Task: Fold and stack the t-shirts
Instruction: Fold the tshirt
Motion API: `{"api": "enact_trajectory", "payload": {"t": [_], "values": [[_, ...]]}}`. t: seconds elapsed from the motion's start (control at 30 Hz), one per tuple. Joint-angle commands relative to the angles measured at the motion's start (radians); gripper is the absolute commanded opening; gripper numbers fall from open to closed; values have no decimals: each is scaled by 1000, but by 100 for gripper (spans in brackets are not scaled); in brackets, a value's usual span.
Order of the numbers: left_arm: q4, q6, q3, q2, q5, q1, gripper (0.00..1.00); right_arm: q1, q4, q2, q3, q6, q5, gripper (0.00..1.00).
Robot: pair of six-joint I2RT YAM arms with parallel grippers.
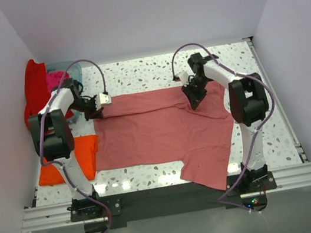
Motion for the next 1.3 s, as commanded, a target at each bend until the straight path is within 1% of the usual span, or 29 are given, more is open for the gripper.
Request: {"api": "enact_trajectory", "payload": {"t": [0.0, 0.1, 0.17, 0.2, 0.23, 0.27, 0.3, 0.33, 0.37, 0.4, 0.43, 0.5, 0.57, 0.6, 0.63, 0.67, 0.7, 0.73, 0.77, 0.8, 0.87, 0.9, 0.97, 1.07, 1.1, 1.17, 1.2, 1.27], "values": [[-27, 66, -1, -22, -8, 2, 0, 30, -49, -117, -79, -44, -71, 4], [-15, 105, -38, -37, -55, 2, 0, 67, -43, -151, -157, -60, -59, 3], [-2, 131, -66, -50, -71, 2, 6, 78, -53, -157, -185, -68, -61, 7], [-5, 147, -73, -59, -92, 2, 11, 76, -75, -163, -188, -74, -64, 9], [-16, 183, -80, -65, -106, 2, 16, 76, -89, -166, -181, -91, -64, 15], [-24, 203, -93, -71, -117, 2, 19, 76, -106, -169, -178, -102, -62, 19], [-30, 217, -98, -82, -137, 2, 25, 75, -118, -175, -171, -109, -56, 23], [-47, 252, -103, -87, -147, 2, 28, 73, -156, -187, -150, -141, -55, 31], [-53, 263, -103, -93, -152, 4, 31, 70, -175, -192, -132, -152, -55, 35], [-53, 265, -100, -105, -141, 5, 36, 52, -201, -200, -115, -163, -79, 39], [-59, 267, -92, -110, -123, 10, 38, 35, -221, -203, -65, -171, -99, 48], [-73, 253, -48, -110, -53, 11, 40, -26, -236, -192, -3, -141, -120, 51], [-50, 160, 7, -97, 1, 10, 40, -66, -206, -163, 69, -94, -81, 48], [18, 95, 24, -81, 51, 8, 40, -98, -137, -158, 77, -44, -50, 47], [53, -50, 43, -71, 73, 5, 40, -111, -97, -155, 76, -25, 29, 45], [79, -104, 76, -59, 92, 4, 40, -117, -57, -148, 71, -8, 66, 44], [143, -159, 84, -39, 96, -1, 40, -123, 4, -140, 68, 10, 100, 44], [190, -295, 89, -33, 84, -19, 40, -123, 29, -129, 74, 27, 137, 43], [233, -353, 86, -27, 69, -28, 40, -123, 54, -103, 79, 47, 200, 42], [282, -394, 86, -13, 40, -36, 39, -125, 83, -88, 85, 64, 224, 41], [321, -492, 86, 2, 6, -59, 39, -126, 104, -39, 118, 90, 307, 40], [362, -572, 86, 21, -47, -65, 38, -126, 115, -27, 134, 99, 330, 39], [369, -615, 100, 51, -91, -68, 37, -129, 140, -8, 132, 107, 390, 39], [370, -697, 112, 90, -161, -68, 37, -129, 180, 30, 112, 101, 439, 38], [366, -715, 115, 100, -198, -67, 36, -128, 192, 64, 111, 93, 468, 36], [361, -766, 118, 120, -247, -68, 35, -129, 201, 102, 122, 81, 517, 35], [367, -778, 117, 125, -262, -67, 35, -132, 221, 121, 126, 67, 569, 34], [377, -832, 117, 140, -282, -68, 34, -142, 241, 174, 164, 61, 602, 34]]}}
